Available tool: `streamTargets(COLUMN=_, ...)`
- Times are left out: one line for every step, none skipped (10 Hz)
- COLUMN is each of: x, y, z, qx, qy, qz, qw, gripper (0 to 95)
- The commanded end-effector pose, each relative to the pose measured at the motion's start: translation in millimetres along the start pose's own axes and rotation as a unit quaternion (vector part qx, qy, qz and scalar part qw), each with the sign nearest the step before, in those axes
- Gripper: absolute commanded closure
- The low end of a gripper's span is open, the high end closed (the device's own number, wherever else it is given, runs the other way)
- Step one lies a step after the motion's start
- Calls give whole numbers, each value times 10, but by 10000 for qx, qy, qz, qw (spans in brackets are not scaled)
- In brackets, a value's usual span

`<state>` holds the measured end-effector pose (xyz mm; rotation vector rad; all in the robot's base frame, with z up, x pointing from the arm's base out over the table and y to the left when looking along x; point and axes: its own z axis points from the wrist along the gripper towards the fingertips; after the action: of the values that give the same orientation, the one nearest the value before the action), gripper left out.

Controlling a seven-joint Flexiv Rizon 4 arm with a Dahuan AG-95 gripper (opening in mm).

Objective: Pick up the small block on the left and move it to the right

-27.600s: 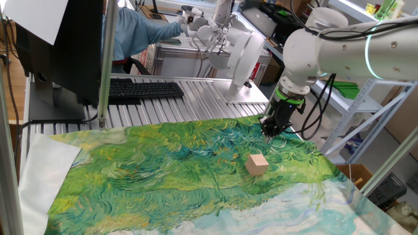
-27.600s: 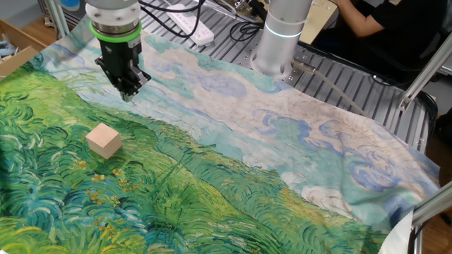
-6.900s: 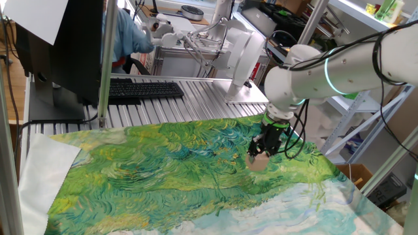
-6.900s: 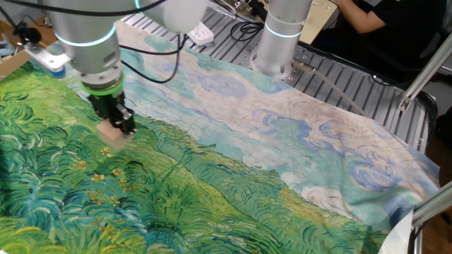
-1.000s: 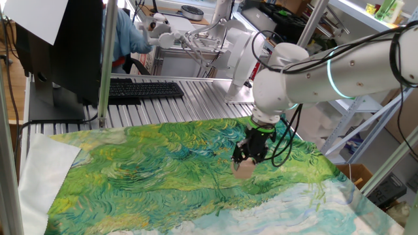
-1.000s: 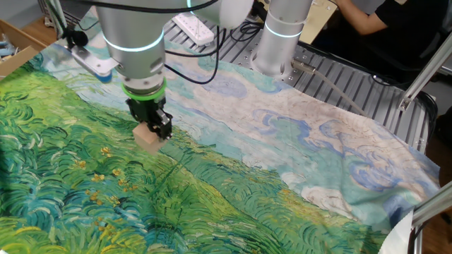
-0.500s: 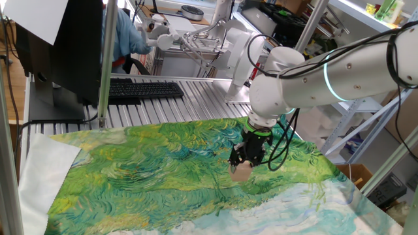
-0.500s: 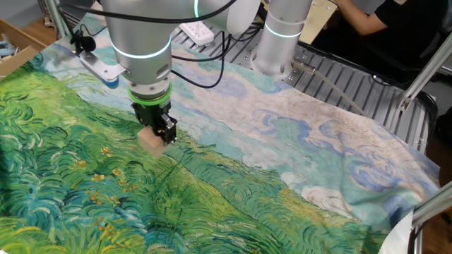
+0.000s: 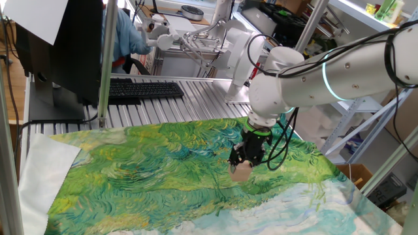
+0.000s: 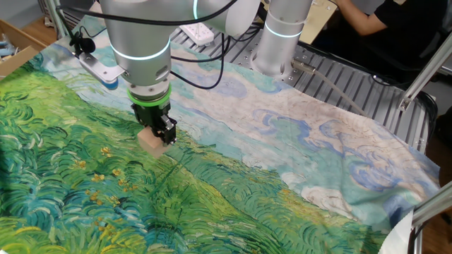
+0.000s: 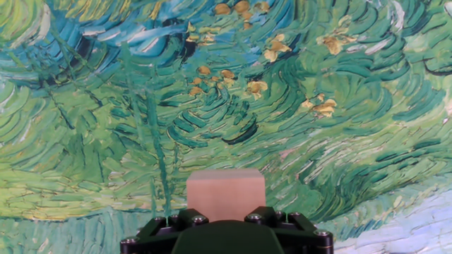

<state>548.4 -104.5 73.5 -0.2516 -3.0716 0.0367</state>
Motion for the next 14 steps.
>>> streamTargets(x=7, y=-2, z=-5, qx=-1, qy=-5, qz=-5, qw=10000, gripper=950)
streamTargets(x=7, y=-2, z=-5, qx=0, qy=-5, qz=-4, qw=10000, gripper=950)
streamTargets(x=6, y=-1, z=-3, qx=0, qy=-5, qz=-7, qw=10000, gripper=950)
streamTargets(x=2, y=0, z=9, qx=0, qy=-7, qz=-5, qw=10000, gripper=950)
streamTargets(x=-6, y=1, z=33, qx=5, qy=-10, qz=-5, qw=10000, gripper=950)
streamTargets(x=-12, y=2, z=52, qx=7, qy=-16, qz=1, qw=10000, gripper=950)
streamTargets(x=-24, y=4, z=88, qx=7, qy=-18, qz=2, qw=10000, gripper=950)
streamTargets(x=-35, y=5, z=122, qx=7, qy=-18, qz=12, qw=10000, gripper=950)
streamTargets(x=-42, y=5, z=145, qx=6, qy=-19, qz=19, qw=10000, gripper=950)
streamTargets(x=-45, y=5, z=154, qx=6, qy=-21, qz=27, qw=10000, gripper=950)
streamTargets(x=-49, y=5, z=168, qx=2, qy=-21, qz=22, qw=10000, gripper=950)
streamTargets(x=-65, y=4, z=223, qx=1, qy=-21, qz=14, qw=10000, gripper=950)
streamTargets(x=-83, y=-10, z=278, qx=23, qy=-32, qz=-21, qw=10000, gripper=950)
streamTargets(x=-93, y=-17, z=287, qx=3, qy=-29, qz=-15, qw=10000, gripper=950)
